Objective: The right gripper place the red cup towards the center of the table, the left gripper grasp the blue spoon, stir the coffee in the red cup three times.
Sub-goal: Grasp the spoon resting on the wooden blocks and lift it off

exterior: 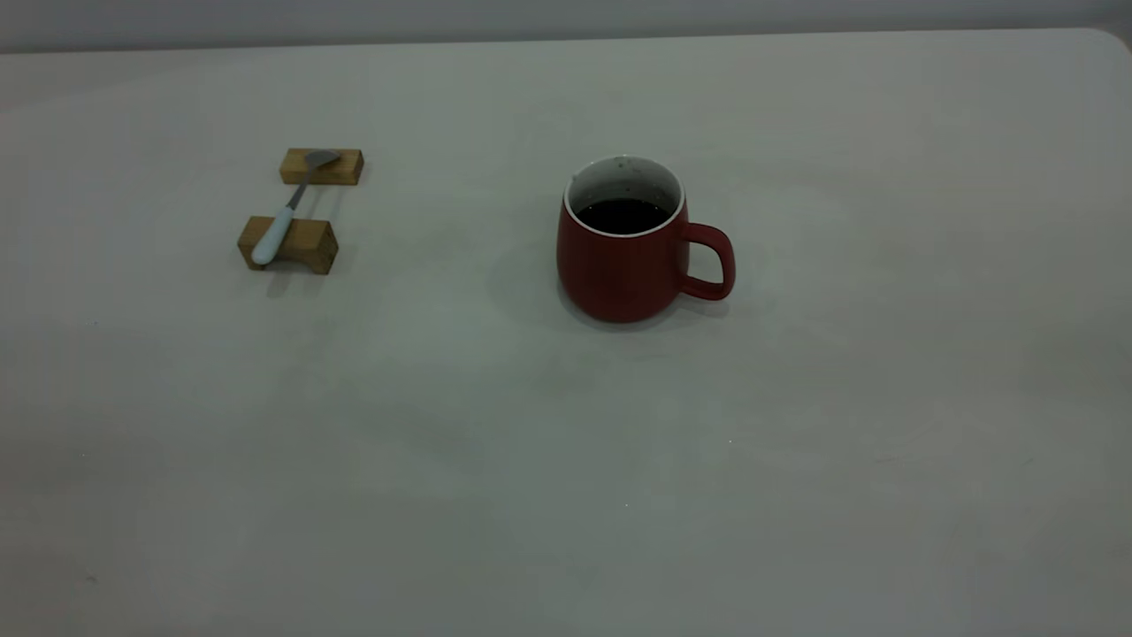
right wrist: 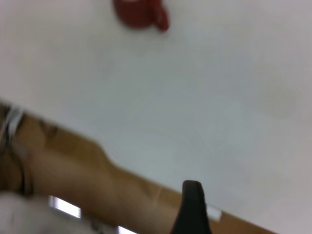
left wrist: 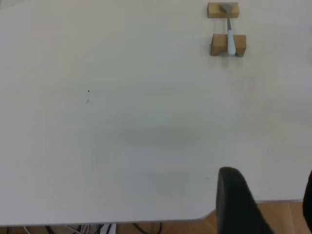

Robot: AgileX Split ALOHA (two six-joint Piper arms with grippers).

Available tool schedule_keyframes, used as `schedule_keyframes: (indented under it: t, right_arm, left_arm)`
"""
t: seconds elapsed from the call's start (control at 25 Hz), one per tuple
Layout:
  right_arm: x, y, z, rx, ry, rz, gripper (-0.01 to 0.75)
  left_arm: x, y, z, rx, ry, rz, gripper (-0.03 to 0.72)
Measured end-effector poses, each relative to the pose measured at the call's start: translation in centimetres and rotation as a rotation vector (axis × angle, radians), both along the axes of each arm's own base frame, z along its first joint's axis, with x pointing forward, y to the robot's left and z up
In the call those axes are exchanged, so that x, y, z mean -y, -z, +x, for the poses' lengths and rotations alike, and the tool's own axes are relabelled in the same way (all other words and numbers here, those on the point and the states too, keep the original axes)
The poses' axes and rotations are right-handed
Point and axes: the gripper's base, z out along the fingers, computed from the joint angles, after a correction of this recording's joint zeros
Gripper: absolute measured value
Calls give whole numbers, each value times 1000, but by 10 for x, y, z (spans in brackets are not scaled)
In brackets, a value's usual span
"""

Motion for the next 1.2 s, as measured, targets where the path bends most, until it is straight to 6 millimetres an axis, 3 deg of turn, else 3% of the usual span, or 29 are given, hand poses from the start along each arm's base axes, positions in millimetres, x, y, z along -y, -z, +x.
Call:
schedule_keyframes:
  t: [0.16,0.4,0.88,1.2]
  right_arm:
    - [6,18,-21,99,113,42,676]
    - [11,30,-32,188,205,25,665]
    - [10,50,-25,191,235,9,646]
    - [10,52,-24,185,233,7,606]
  left_arm:
    - [0,0,0,0,1,1,407]
    - [0,0,0,0,1,1,407]
    - [0,0,0,0,1,1,407]
    - [0,0,0,0,1,1,407]
